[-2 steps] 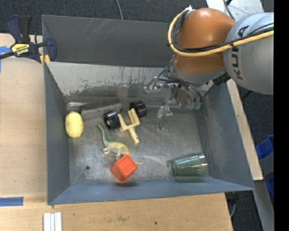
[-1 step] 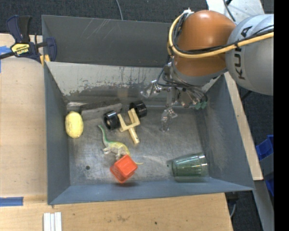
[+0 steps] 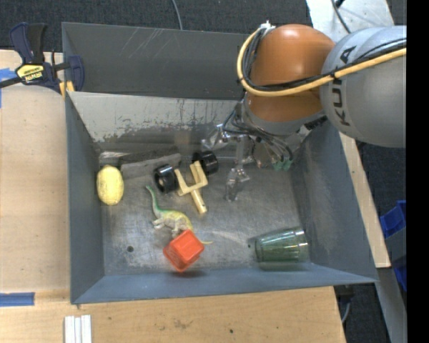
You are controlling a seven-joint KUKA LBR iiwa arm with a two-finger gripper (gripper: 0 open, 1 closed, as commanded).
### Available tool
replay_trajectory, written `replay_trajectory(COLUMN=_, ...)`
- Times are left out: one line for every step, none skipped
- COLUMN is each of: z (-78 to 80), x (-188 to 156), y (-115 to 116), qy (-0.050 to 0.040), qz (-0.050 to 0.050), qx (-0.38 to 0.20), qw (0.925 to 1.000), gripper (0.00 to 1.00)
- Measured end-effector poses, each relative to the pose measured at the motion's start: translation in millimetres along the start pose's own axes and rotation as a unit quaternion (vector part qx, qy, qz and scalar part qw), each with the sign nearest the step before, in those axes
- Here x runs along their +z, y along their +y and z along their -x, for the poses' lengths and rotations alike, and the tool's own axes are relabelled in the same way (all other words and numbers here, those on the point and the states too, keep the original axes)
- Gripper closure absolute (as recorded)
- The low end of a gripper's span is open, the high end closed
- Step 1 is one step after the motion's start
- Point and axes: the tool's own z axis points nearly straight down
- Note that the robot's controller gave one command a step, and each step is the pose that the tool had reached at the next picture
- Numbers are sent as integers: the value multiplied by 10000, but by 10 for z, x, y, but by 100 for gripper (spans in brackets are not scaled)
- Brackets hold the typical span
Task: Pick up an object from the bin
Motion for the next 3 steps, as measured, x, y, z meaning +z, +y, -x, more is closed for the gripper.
replay_trajectory(z=-7, x=-50, y=14, qy=-5, qz=8, qx=3, qw=10000, gripper=0)
replay_trajectory(z=145, x=418, y=31, qy=-43, qz=-5, qx=105, qw=9999, gripper=0)
replay_trajectory(z=301, x=1032, y=166, qy=-72, qz=-4, qx=-220, qw=9997, gripper=100)
